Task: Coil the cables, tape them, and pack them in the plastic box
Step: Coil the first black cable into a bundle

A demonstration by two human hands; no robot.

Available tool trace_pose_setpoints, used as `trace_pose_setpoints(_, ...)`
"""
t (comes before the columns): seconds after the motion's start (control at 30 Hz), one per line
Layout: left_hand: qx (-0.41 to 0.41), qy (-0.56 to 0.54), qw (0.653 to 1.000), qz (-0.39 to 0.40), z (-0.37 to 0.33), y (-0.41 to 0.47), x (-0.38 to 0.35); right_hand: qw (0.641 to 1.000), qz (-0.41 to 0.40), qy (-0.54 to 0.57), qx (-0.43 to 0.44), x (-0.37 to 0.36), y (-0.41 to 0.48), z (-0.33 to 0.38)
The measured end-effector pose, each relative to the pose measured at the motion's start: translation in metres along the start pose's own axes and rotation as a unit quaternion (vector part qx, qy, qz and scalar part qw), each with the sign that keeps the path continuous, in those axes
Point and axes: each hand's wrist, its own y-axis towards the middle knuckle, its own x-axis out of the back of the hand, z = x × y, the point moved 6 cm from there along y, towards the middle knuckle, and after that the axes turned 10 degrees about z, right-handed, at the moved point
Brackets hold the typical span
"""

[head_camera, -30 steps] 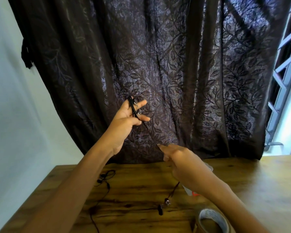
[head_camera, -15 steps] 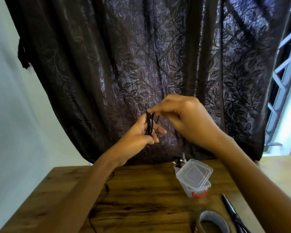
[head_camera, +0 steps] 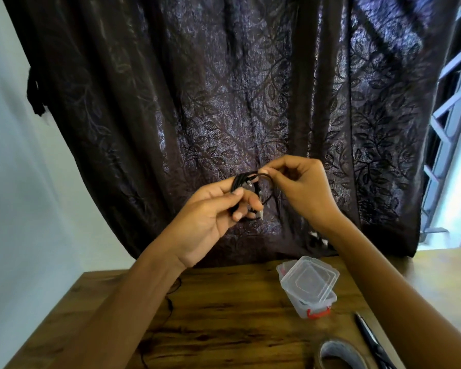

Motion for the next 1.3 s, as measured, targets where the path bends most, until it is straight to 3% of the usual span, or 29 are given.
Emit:
trace_pose_setpoints(0.33,0.019,-0.039,0.998,-0.044,0.002,-0.003,0.012,0.985,0.035,0.127,-0.110,-0.039,-0.046,-0.041)
trace_pose_setpoints(0.53,0.044,-0.052,0.998,-0.011,0.008,-0.006,0.006,0.984,-0.071,0.125,-0.104,-0.014,-0.036,-0.037)
trace_pose_setpoints(0.67,0.041,-0.083,0.996,-0.007,0.011,-0.004,0.003,0.986,-0.040,0.114,-0.118,-0.016,-0.028,-0.041)
trace_pose_setpoints(0.9,-0.005,-0.103,0.992,-0.070,0.005,-0.001,0.019,0.985,0.041,0.086,-0.145,-0.042,-0.057,-0.044)
trace_pose_setpoints(1.03,-0.020,-0.089,0.989,-0.115,0.009,-0.002,0.030,0.980,0.135,-0.036,-0.145,-0.056,-0.075,-0.040)
trace_pose_setpoints(1.17,-0.019,-0.057,0.986,-0.157,0.014,-0.004,0.034,0.942,0.244,-0.201,-0.112,-0.068,-0.086,-0.026)
trace_pose_setpoints(1.3,0.010,0.076,0.984,-0.163,0.019,-0.004,0.028,0.905,0.233,-0.353,-0.048,-0.065,-0.083,-0.003)
